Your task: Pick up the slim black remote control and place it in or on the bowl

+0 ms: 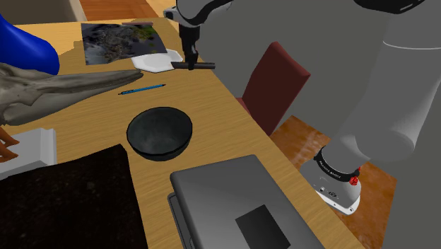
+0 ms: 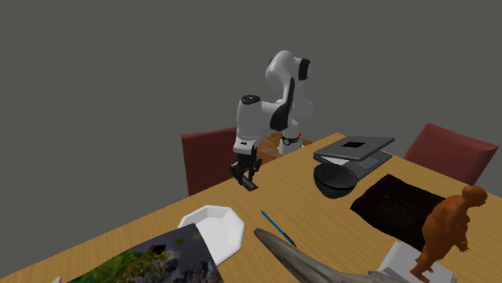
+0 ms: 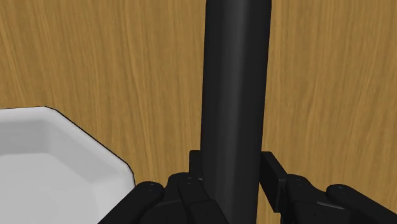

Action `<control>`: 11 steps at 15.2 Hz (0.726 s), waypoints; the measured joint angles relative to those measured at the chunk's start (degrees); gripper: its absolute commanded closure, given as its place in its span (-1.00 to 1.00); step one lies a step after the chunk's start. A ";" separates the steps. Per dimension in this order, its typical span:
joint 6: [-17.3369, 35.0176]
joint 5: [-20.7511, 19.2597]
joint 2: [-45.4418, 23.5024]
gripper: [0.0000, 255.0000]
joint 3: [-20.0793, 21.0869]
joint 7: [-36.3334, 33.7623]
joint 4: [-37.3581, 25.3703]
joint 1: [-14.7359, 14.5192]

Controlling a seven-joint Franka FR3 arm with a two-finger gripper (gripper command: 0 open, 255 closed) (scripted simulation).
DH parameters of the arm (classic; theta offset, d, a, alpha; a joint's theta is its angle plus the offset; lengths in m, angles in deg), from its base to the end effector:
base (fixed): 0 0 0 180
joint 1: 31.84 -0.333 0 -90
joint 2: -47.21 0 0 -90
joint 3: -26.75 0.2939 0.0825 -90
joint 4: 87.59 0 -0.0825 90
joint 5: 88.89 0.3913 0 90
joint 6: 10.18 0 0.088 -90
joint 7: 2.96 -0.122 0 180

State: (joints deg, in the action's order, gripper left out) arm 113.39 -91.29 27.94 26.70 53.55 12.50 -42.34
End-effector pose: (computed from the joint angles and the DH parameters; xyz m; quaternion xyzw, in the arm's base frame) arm 0.6427 0.1163 0.3481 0.8273 0.5603 0.0268 0.0309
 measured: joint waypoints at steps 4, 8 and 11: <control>-2.88 0.08 0.77 1.00 0.00 0.16 -2.12 0.03; -5.59 0.11 1.80 1.00 0.04 0.18 -3.80 -0.03; -7.67 0.15 2.40 1.00 0.03 0.31 -5.29 0.01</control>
State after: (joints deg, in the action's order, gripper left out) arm 105.72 -91.13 30.34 26.73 53.87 7.21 -42.33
